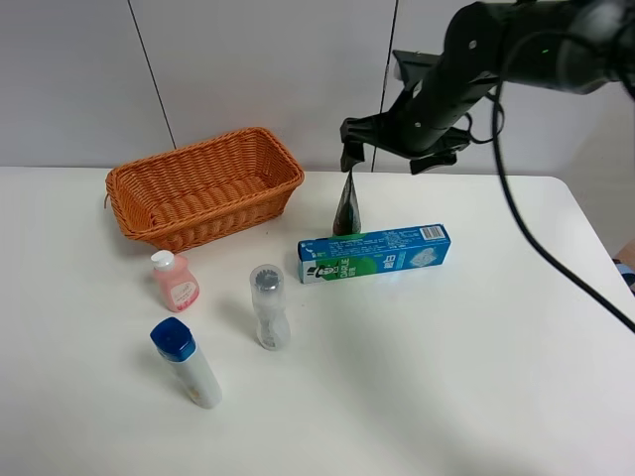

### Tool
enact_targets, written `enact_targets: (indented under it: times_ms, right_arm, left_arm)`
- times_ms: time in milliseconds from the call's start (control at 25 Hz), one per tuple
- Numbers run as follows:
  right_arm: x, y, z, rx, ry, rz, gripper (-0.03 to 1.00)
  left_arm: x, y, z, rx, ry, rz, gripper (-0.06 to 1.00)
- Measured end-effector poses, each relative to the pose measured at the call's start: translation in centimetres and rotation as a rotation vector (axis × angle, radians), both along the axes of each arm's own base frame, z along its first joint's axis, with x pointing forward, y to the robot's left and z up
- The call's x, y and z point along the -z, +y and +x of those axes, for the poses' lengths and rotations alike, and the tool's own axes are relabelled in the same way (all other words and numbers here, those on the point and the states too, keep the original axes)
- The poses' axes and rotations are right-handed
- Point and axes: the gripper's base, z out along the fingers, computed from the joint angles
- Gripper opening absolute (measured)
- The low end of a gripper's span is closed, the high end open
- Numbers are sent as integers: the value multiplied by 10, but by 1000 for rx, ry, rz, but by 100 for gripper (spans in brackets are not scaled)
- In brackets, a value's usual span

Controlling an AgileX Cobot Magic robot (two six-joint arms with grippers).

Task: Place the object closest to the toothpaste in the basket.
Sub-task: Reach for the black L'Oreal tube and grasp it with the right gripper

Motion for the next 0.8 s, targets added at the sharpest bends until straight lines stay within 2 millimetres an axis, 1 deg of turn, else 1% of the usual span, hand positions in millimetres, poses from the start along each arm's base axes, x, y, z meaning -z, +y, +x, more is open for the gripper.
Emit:
enact_targets:
  times_ms: [160,240,320,400,480,800]
  right_arm:
    - [25,25,18,33,49,19,99]
    - [39,33,24,52,85,11,99]
    - [48,38,27,66,107,-1,99]
    - [56,39,28,91,136,-7,99]
    - [59,38,28,104,146,-20,99]
    - [64,34,26,133,177,-61,98]
  left_arm:
    - [0,0,0,0,0,0,99]
    - [0,0,0,0,0,0,99]
    - [0,0,0,0,0,0,99]
    - [0,0,0,0,0,0,99]
    - [0,0,0,0,0,0,99]
    - [0,0,0,0,0,0,99]
